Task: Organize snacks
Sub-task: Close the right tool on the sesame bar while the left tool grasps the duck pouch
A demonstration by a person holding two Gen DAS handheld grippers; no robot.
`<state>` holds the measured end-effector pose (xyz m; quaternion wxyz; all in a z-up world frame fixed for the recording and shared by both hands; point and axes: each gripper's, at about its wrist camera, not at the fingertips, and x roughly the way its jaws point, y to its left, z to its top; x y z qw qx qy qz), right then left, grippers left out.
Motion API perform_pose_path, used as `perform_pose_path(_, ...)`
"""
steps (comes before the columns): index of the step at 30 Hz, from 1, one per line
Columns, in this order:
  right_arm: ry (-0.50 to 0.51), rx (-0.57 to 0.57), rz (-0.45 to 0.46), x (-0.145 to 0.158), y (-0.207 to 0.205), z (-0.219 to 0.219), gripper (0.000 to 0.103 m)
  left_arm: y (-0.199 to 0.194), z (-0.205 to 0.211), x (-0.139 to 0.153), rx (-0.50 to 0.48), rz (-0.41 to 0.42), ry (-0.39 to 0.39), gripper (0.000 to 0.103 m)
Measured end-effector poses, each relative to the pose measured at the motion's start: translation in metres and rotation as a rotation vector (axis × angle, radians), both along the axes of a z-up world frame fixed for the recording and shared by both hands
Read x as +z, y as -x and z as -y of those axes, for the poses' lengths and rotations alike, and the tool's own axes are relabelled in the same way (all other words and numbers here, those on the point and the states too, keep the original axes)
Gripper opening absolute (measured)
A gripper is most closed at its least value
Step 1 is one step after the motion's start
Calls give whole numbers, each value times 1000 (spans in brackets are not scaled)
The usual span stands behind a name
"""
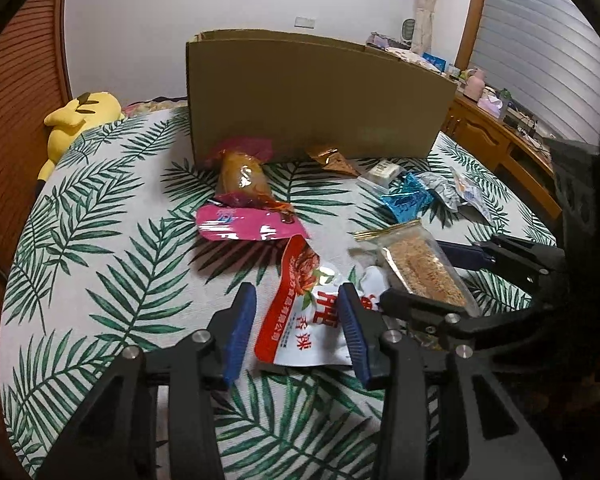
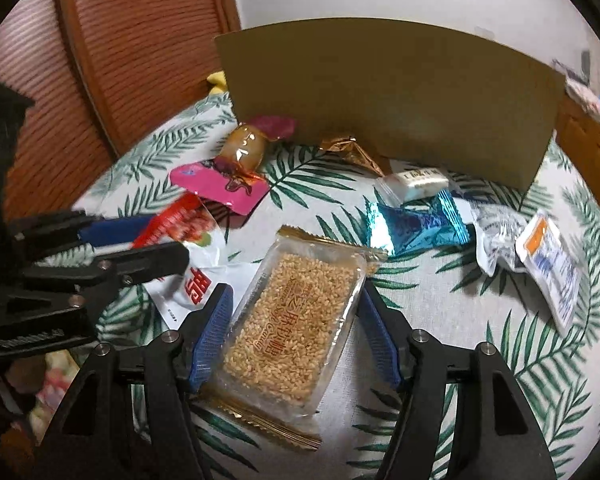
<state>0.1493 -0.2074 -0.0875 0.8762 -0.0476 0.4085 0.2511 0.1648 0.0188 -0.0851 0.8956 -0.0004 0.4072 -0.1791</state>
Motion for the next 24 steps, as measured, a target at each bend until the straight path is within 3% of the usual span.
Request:
perform_pose_path(3,14,-1,8,-2,-2,2,57,2,3,2,-2,3,-7,42)
perform_pose_path(5,5,-15,10,-2,-5,6,45,4,5,3,-2,4,-12,43)
perform_pose_path(13,-60,-51,2,6,-5,33,44,10,7,5,9,11,-18,44)
perform_pose_path(24,-24,-73,18,3,-2,50,45,11,15,10,12,25,-29,45)
